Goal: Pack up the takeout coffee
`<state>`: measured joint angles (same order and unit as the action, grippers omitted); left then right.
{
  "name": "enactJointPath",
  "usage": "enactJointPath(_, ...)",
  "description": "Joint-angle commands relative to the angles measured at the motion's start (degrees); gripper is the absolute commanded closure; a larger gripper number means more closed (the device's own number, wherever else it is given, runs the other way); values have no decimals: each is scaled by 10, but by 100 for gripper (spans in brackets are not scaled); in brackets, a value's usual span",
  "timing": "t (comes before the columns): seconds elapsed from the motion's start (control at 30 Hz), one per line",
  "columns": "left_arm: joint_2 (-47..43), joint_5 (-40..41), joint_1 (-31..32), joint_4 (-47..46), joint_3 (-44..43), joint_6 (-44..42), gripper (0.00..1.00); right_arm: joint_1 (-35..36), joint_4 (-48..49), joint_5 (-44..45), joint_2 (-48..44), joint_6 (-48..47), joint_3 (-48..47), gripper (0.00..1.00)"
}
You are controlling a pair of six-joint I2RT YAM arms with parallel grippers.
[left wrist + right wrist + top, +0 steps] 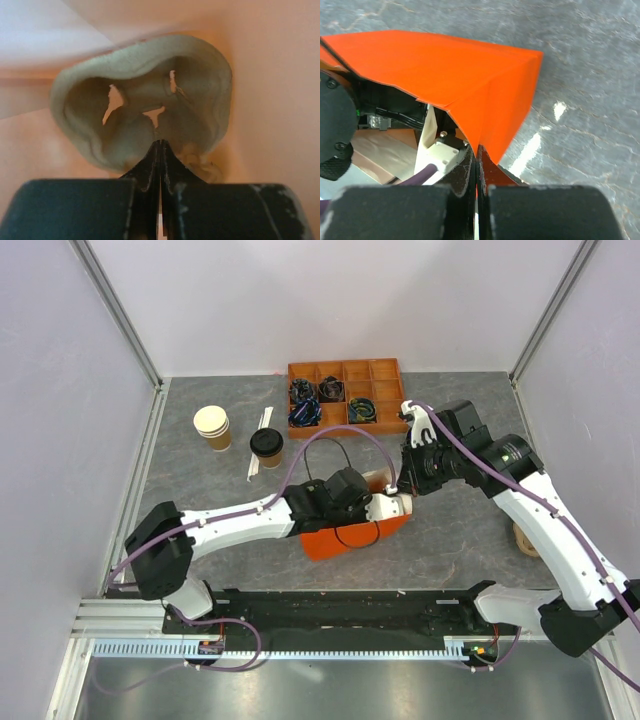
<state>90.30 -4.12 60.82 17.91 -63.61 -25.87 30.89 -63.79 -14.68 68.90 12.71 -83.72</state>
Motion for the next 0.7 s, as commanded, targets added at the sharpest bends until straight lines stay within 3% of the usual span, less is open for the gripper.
enactJointPath(0.0, 41, 19, -1, 30, 20, -39, 98, 1, 22, -3, -12, 7, -18, 100)
enactJointPath(0.27, 59, 8, -7, 42, 10, -47, 98, 1, 23, 3, -7, 3, -17, 100)
enactJointPath(0.5, -2, -33, -9, 71, -147, 3, 98, 0, 24, 10, -11, -2, 1, 100)
enactJointPath(0.67, 1, -41, -4, 135, -179, 7, 98, 0, 25, 14, -9, -1, 5, 100)
